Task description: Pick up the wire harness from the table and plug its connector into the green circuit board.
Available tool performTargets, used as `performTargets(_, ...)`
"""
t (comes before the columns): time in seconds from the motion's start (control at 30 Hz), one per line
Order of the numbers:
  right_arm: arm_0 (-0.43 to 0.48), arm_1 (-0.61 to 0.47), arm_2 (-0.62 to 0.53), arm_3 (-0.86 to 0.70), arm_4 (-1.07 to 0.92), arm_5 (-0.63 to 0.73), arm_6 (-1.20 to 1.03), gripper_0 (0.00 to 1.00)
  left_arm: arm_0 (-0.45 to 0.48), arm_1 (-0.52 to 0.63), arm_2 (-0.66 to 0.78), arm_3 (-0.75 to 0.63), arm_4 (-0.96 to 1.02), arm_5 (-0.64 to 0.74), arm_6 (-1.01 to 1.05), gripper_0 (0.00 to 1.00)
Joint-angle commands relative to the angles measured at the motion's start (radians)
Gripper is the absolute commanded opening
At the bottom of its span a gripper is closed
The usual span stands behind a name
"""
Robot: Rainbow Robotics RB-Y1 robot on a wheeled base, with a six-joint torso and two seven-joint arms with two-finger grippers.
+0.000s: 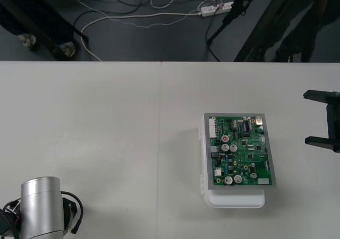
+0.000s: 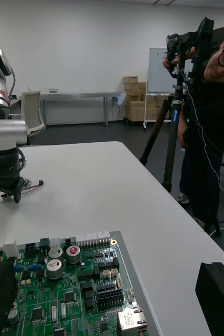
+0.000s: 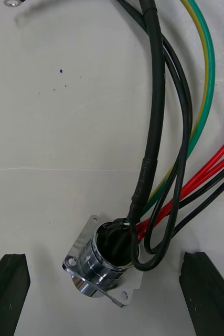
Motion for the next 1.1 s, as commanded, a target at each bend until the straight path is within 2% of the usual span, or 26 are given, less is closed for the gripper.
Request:
performTargets(0.03,-0.015,0.009,-0.033,-0.007,-0.001,-0.006,0.049,1.00,0.026,-0.020,0.026,0.017,-0.007,-0.031,-0.133,0.84)
performTargets(1.1,-0.015,0.009,0.037,-0.128,-0.024,-0.006,0.035,1.00,0.032,0.003,0.040,0.048,-0.007,0.038,-0.268,0.82)
